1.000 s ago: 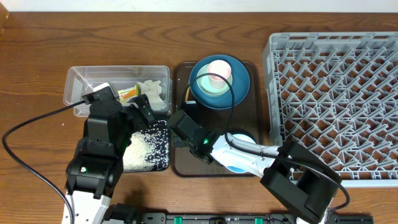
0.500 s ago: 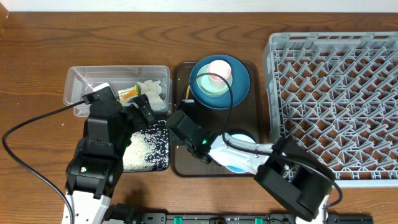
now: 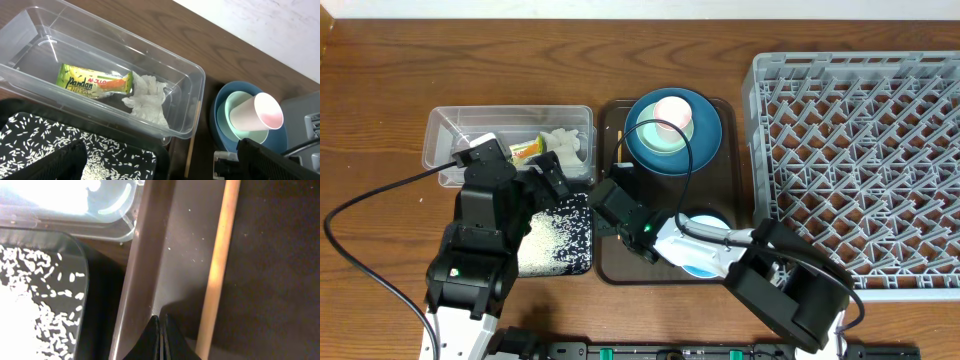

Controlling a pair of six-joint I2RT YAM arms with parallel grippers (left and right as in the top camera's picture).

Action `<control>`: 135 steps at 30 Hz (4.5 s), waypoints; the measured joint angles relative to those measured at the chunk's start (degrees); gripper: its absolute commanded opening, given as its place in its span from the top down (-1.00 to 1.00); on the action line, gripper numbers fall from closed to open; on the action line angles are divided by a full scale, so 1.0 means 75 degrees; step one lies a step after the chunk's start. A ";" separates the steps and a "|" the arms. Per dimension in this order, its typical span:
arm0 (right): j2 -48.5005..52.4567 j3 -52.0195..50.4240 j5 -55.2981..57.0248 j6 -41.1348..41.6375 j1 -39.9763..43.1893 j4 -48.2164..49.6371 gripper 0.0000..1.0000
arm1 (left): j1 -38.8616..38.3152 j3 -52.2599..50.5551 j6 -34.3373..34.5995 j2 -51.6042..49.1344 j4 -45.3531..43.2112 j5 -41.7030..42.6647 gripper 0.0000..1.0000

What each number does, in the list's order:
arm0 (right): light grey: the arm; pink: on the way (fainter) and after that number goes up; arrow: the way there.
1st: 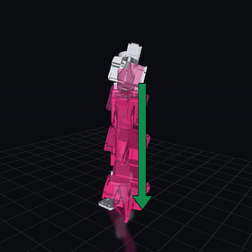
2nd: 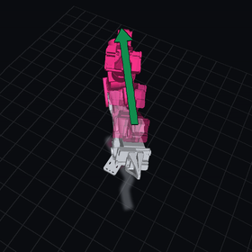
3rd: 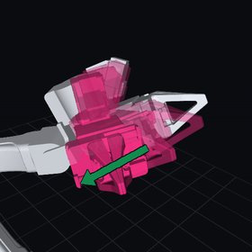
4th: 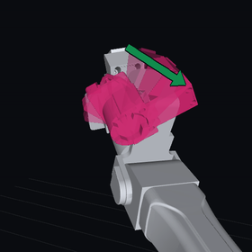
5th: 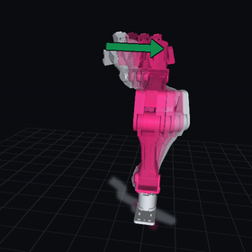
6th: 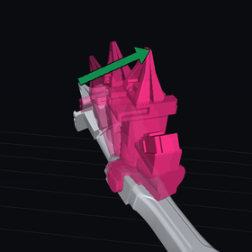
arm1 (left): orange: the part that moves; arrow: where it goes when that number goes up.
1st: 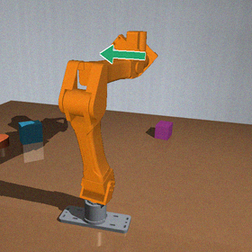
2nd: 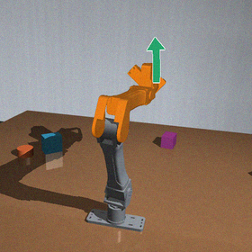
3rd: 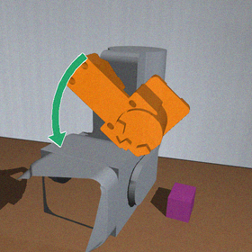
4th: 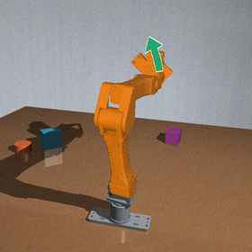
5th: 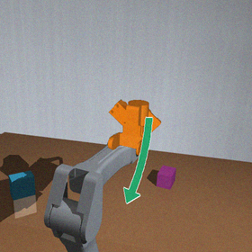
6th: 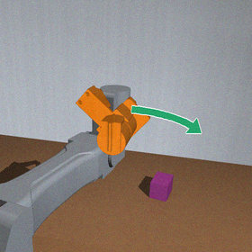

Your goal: Sort waste into correct bins and load items into the dishwasher rack

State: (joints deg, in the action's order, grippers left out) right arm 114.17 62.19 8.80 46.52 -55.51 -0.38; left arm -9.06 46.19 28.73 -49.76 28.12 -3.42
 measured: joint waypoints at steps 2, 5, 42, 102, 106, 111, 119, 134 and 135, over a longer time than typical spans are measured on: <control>-0.0079 0.0000 0.0003 -0.0128 0.0000 -0.0184 0.93 | 0.0000 0.0000 0.0000 0.0000 0.0000 0.0000 -0.96; -0.0210 -0.0003 0.0003 -0.0367 0.0000 -0.0361 0.93 | 0.0000 0.0000 0.0000 0.0000 0.0000 0.0000 -0.96; -0.0487 -0.0003 0.0157 -0.0804 -0.0061 -0.0953 0.89 | 0.0000 0.0000 0.0000 0.0000 0.0000 0.0000 -0.96; -0.0379 0.0000 -0.0026 -0.0682 0.0093 -0.1317 0.95 | 0.0000 0.0000 0.0000 0.0000 0.0000 0.0000 -0.96; -0.0408 0.0000 -0.0029 -0.0682 0.0201 -0.1419 0.95 | 0.0000 0.0000 0.0000 0.0000 0.0000 0.0000 -0.96; -0.0434 0.0000 -0.0076 -0.0685 0.0329 -0.1445 0.90 | 0.0000 0.0000 0.0000 0.0000 0.0000 0.0000 -0.96; -0.0898 0.0000 -0.0781 -0.1658 0.0332 -0.1297 0.87 | 0.0000 0.0000 0.0000 0.0000 0.0000 0.0000 -0.96; -0.1743 0.0058 0.0857 -0.2879 0.0341 -0.2197 0.43 | 0.0000 0.0000 0.0000 0.0000 0.0000 0.0000 -0.96; -0.1609 0.0058 0.0868 -0.2885 0.0341 -0.2197 0.42 | 0.0000 0.0000 0.0000 0.0000 -0.0003 0.0000 -0.96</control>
State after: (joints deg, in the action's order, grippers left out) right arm 102.10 62.63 15.31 24.88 -52.95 -16.86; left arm -9.06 46.19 28.73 -49.76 28.10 -3.42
